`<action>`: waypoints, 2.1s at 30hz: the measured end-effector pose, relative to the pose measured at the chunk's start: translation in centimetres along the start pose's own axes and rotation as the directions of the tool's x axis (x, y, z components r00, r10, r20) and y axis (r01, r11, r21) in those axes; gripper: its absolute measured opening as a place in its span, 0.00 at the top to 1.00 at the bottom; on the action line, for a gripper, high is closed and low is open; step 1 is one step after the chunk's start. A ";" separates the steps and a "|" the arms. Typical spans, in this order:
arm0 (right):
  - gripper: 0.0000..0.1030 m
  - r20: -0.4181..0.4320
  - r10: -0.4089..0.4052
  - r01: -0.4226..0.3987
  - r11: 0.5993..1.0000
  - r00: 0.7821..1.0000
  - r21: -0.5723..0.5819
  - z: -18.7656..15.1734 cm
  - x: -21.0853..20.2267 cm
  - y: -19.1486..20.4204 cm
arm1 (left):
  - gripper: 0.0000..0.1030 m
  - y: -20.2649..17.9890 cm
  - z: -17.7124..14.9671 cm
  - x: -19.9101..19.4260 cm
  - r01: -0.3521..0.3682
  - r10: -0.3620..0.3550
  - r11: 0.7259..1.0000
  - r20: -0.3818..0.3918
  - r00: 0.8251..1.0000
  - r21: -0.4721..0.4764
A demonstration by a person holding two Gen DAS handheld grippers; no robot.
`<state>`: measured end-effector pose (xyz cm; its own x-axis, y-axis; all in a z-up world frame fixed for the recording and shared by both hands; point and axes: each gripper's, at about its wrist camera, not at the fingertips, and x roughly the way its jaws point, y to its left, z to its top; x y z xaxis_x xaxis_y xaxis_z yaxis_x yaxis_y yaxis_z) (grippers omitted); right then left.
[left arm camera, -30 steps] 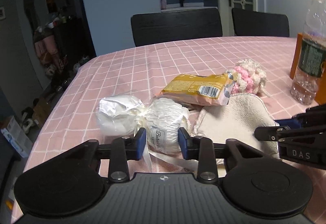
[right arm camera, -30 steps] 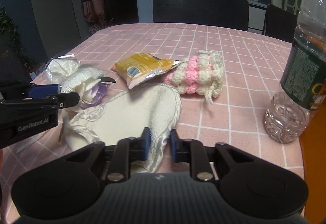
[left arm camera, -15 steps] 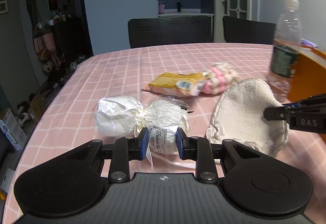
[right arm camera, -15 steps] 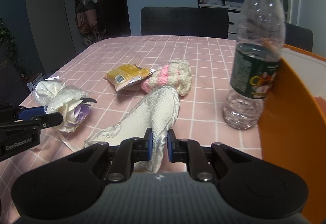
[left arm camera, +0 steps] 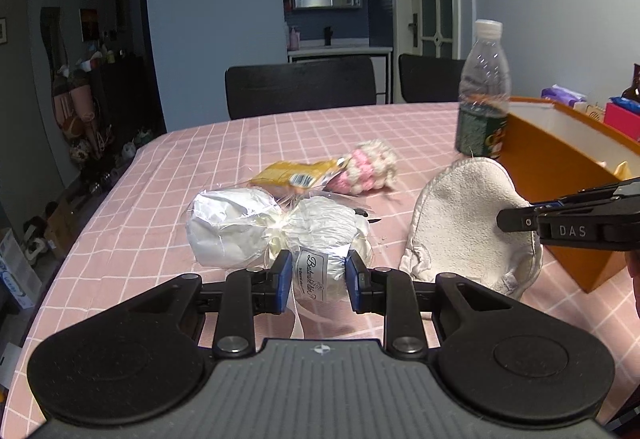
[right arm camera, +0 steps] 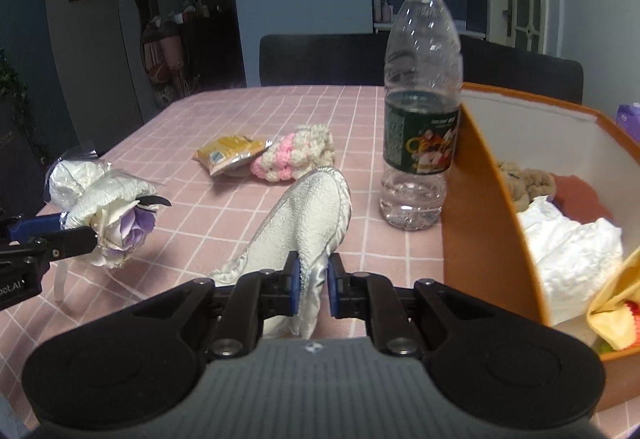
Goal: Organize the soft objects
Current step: 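Grasp the wrapped white bundle with the left tool while the right tool grasps the white pad, then lower the bundle and white pad into the box and open both tools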
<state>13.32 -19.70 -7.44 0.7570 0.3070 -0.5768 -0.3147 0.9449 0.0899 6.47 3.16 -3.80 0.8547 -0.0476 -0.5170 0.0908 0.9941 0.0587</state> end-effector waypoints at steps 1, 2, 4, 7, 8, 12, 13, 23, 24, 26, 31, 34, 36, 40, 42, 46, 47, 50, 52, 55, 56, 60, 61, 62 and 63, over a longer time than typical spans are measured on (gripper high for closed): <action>0.89 0.012 0.002 -0.002 1.000 1.000 0.000 0.1 -0.5 0.0 | 0.70 -0.1 0.1 -0.4 0.004 -0.004 1.000 0.008 1.000 -0.001; 0.89 0.023 0.004 -0.004 1.000 1.000 0.000 0.1 -1.0 -0.1 | 0.70 -0.3 0.1 -0.7 0.008 -0.008 1.000 0.015 1.000 0.000; 0.90 0.044 0.010 -0.010 1.000 0.999 0.002 0.2 -2.2 -0.2 | 0.70 -0.7 0.2 -1.4 0.012 -0.012 1.000 0.031 0.999 0.001; 0.90 0.071 0.026 -0.026 1.000 0.997 0.002 0.4 -3.6 -0.2 | 0.70 -1.1 0.6 -2.4 0.029 -0.029 1.000 0.056 0.998 0.001; 0.90 0.080 0.030 -0.030 1.000 0.996 0.002 0.5 -4.0 -0.2 | 0.70 -1.2 0.7 -2.8 0.035 -0.035 0.999 0.063 0.997 0.002; 0.90 0.113 0.037 -0.036 0.999 0.993 -0.014 0.9 -5.8 0.1 | 0.70 -2.0 1.2 -4.2 0.051 -0.053 0.999 0.100 0.994 0.017; 0.90 0.120 0.040 -0.038 0.999 0.992 -0.019 1.0 -6.2 0.2 | 0.70 -2.2 1.3 -4.5 0.055 -0.056 0.998 0.108 0.993 0.021; 0.91 0.197 0.012 0.000 0.998 0.980 -0.061 2.6 -10.1 -0.4 | 0.70 -3.5 2.3 -6.6 0.092 -0.099 0.994 0.164 0.982 0.049; 0.91 0.207 0.003 0.011 0.998 0.978 -0.068 2.8 -10.5 -0.5 | 0.70 -3.7 2.3 -6.8 0.097 -0.105 0.994 0.169 0.980 0.053; 0.91 0.223 -0.014 0.033 0.996 0.975 -0.080 3.1 -11.2 -0.6 | 0.70 -4.0 2.6 -7.0 0.105 -0.114 0.993 0.181 0.977 0.059; 0.91 0.250 -0.046 0.071 0.993 0.967 -0.091 3.7 -12.9 -1.3 | 0.70 -4.6 3.0 -7.4 0.138 -0.149 0.988 0.212 0.966 0.065; 0.91 0.255 -0.059 0.086 0.992 0.965 -0.093 4.2 -13.7 -1.8 | 0.70 -5.2 3.4 -7.3 0.165 -0.178 0.983 0.227 0.957 0.076; 0.91 0.261 -0.074 0.105 0.989 0.963 -0.104 4.6 -14.4 -2.2 | 0.70 -5.9 3.7 -7.3 0.185 -0.201 0.979 0.239 0.950 0.088; 0.91 0.272 -0.119 0.162 0.977 0.955 -0.139 5.9 -15.6 -3.3 | 0.70 -6.9 4.6 -7.3 0.237 -0.260 0.964 0.260 0.930 0.118; 0.91 0.274 -0.143 0.190 0.970 0.951 -0.153 6.7 -16.2 -4.0 | 0.70 -7.7 5.2 -7.0 0.254 -0.283 0.957 0.272 0.920 0.137; 0.91 0.269 -0.197 0.248 0.953 0.943 -0.171 8.3 -16.6 -5.8 | 0.70 -9.2 6.5 -6.2 0.301 -0.341 0.938 0.288 0.895 0.174; 0.91 0.264 -0.210 0.260 0.950 0.941 -0.172 8.6 -16.6 -6.3 | 0.70 -9.5 6.8 -5.9 0.316 -0.358 0.931 0.285 0.889 0.184; 0.91 0.247 -0.253 0.296 0.942 0.936 -0.158 9.5 -16.0 -8.2 | 0.70 -11.3 7.3 -5.1 0.346 -0.402 0.909 0.268 0.876 0.232; 0.90 0.234 -0.287 0.324 0.936 0.929 -0.140 10.0 -15.3 -9.4 | 0.70 -12.6 7.6 -4.4 0.364 -0.426 0.894 0.244 0.871 0.261; 0.90 0.203 -0.333 0.361 0.925 0.921 -0.120 10.2 -13.9 -11.4 | 0.70 -14.3 8.4 -2.6 0.409 -0.473 0.864 0.196 0.859 0.292; 0.90 0.189 -0.347 0.372 0.920 0.919 -0.119 10.2 -13.2 -12.0 | 0.70 -15.1 8.5 -2.1 0.414 -0.479 0.857 0.179 0.859 0.305; 0.90 0.087 -0.364 0.371 0.925 0.927 -0.081 9.9 -10.4 -15.1 | 0.70 -17.8 9.3 0.8 0.428 -0.490 0.830 0.103 0.866 0.357; 0.90 0.062 -0.357 0.361 0.931 0.932 -0.059 9.8 -9.9 -15.9 | 0.70 -18.3 9.5 1.7 0.437 -0.494 0.824 0.079 0.866 0.360; 0.90 0.041 -0.347 0.349 0.937 0.937 -0.034 9.6 -9.4 -16.7 | 0.70 -18.6 9.7 2.5 0.446 -0.498 0.820 0.061 0.865 0.360; 0.90 0.024 -0.339 0.339 0.941 0.941 -0.016 9.4 -8.9 -17.4 | 0.70 -19.1 9.8 3.2 0.454 -0.501 0.813 0.041 0.865 0.365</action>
<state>17.40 -37.80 3.76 0.8325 -0.0286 -0.5533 -0.0482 0.9911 -0.1238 12.48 -16.89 1.77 0.7144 -0.5427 -0.4418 0.6479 0.7514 0.1247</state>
